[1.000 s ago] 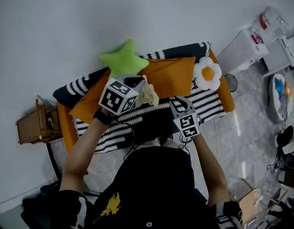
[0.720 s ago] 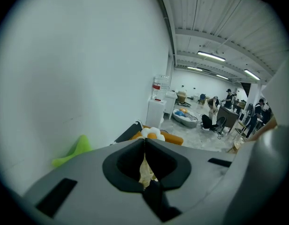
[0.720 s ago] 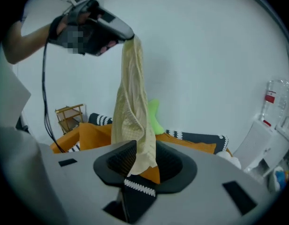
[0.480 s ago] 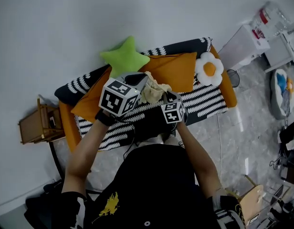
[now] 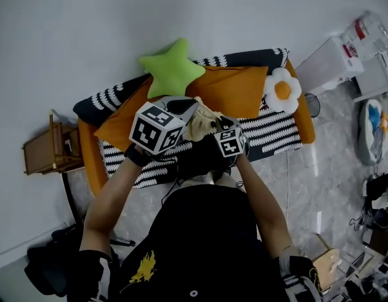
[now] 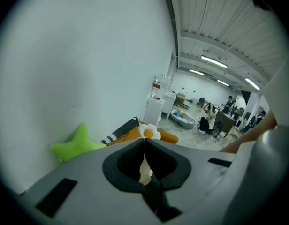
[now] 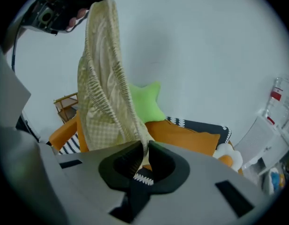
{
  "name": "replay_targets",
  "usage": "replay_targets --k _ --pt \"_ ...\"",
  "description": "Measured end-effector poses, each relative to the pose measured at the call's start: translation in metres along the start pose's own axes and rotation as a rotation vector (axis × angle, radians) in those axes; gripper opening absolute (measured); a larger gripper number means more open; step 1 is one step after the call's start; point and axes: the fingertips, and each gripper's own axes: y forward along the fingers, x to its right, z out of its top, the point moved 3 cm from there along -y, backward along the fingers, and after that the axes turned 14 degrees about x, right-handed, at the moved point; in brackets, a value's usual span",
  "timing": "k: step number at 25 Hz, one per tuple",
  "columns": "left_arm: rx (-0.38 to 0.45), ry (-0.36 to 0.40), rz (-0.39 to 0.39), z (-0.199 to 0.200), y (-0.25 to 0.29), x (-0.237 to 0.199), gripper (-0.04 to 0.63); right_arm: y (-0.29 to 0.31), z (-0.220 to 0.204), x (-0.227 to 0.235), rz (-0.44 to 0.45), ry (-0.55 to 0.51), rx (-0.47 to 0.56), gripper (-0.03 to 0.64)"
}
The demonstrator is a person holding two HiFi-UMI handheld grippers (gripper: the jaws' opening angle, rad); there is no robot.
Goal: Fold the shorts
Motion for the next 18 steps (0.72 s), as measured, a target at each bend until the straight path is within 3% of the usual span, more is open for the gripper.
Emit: replay_targets --k 4,8,10,12,13,15,18 --pt "-0.056 0.099 0.064 -0.024 -0.015 -0.018 0.023 -0.003 -0.011 0.022 0.015 -0.004 -0.055 0.052" --pt "-0.132 0.174 0.133 -0.088 -0.044 -0.04 0.023 -0.04 0.012 0.04 0.076 0.041 -0.086 0.046" --pt "-0.128 0.198 0.141 -0.116 -0.053 -0.043 0.023 -0.06 0.028 0.044 0.096 0.032 -0.067 0.046" --pt "-0.053 0.167 0.124 -0.141 -0.051 -0.045 0.023 -0.067 0.022 0.045 0.124 -0.02 -0.081 0.039" --pt "-0.017 0.116 0.123 -0.155 -0.047 -0.047 0.023 -0.067 0.012 0.045 0.138 -0.048 -0.11 0.037" --pt "-0.015 0.043 0.135 -0.179 -0.045 -0.04 0.023 -0.074 -0.001 0.039 0.155 -0.083 -0.152 0.037" --pt "-0.064 0.084 0.134 -0.188 -0.049 -0.027 0.023 -0.08 -0.007 0.036 0.171 -0.102 -0.192 0.035"
